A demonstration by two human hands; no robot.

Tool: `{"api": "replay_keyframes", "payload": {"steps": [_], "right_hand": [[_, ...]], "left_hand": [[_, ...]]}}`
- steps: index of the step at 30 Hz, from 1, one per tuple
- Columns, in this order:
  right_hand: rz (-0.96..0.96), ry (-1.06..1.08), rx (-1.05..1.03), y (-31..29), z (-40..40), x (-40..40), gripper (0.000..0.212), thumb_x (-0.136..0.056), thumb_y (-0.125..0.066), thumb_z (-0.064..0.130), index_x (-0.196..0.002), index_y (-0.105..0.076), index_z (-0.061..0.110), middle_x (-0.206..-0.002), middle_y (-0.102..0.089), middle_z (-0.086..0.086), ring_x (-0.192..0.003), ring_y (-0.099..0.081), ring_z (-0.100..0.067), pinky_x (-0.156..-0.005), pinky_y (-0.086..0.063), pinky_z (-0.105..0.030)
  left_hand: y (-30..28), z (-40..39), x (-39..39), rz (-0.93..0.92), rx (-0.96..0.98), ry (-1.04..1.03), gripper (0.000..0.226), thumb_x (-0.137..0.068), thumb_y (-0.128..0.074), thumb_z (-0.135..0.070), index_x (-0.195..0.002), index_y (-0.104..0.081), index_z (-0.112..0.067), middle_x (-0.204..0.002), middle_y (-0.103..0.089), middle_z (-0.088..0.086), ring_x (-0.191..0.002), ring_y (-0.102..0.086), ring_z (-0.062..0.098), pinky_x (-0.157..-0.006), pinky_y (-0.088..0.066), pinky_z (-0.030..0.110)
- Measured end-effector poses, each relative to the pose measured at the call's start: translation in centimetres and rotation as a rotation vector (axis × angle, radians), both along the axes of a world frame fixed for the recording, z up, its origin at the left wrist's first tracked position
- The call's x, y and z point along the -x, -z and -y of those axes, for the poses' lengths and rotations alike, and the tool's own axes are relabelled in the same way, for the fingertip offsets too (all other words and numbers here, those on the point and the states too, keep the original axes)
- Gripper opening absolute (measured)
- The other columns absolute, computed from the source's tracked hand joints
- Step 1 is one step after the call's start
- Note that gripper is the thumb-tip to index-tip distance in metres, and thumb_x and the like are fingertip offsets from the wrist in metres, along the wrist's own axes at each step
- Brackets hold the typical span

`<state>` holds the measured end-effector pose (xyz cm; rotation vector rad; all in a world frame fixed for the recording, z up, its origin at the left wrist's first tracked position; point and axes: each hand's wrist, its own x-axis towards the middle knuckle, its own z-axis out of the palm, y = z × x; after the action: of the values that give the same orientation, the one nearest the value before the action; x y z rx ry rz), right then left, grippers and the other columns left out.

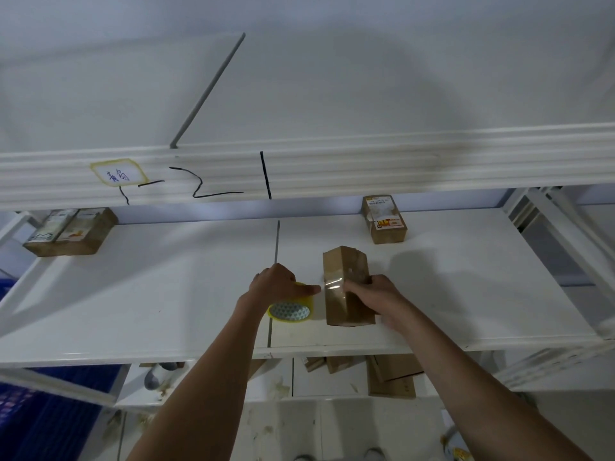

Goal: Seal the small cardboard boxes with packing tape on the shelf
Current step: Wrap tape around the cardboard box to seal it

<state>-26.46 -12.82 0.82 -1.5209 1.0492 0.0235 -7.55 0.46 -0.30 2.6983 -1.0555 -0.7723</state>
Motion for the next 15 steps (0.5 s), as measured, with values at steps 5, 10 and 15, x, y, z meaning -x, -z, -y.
{"api": "replay_keyframes", "payload": {"steps": [5,10,15], "right_hand": [[0.110,-0.006,-0.170,-0.3,0.2,0.5,0.053,-0.087,-0.070,0.036,-0.131,-0.055,0.011,-0.116,-0.066,-0.009,-0.106,-0.064,-0.025,-0.094,-0.055,-0.037],[0.303,0.029,-0.471,-0.8,-0.5,0.5,0.048,-0.092,-0.063,0.049,-0.127,-0.062,0.015,-0.120,-0.069,-0.013,-0.115,-0.064,-0.028,-0.103,-0.051,-0.044],[0.173,-0.119,-0.254,-0.9,-0.5,0.1,0.076,-0.064,-0.080,0.055,-0.128,-0.061,0.019,-0.116,-0.072,-0.003,-0.111,-0.066,-0.022,-0.098,-0.053,-0.040]], "left_hand": [[-0.6,0.6,0.2,-0.144,0.072,-0.016,0.063,-0.073,-0.061,-0.081,-0.077,-0.065,-0.018,-0.075,-0.060,-0.004,-0.077,-0.064,0.016,-0.065,-0.047,0.024],[-1.8,1.1,0.6,-0.284,0.266,-0.065,0.061,-0.073,-0.070,-0.072,-0.061,-0.062,-0.013,-0.060,-0.055,0.000,-0.061,-0.056,0.014,-0.062,-0.043,0.025],[-2.6,2.0,1.1,-0.167,0.185,0.075,0.038,-0.086,-0.071,-0.049,-0.094,-0.074,-0.013,-0.085,-0.067,0.001,-0.074,-0.062,0.012,-0.063,-0.048,0.018]]}}
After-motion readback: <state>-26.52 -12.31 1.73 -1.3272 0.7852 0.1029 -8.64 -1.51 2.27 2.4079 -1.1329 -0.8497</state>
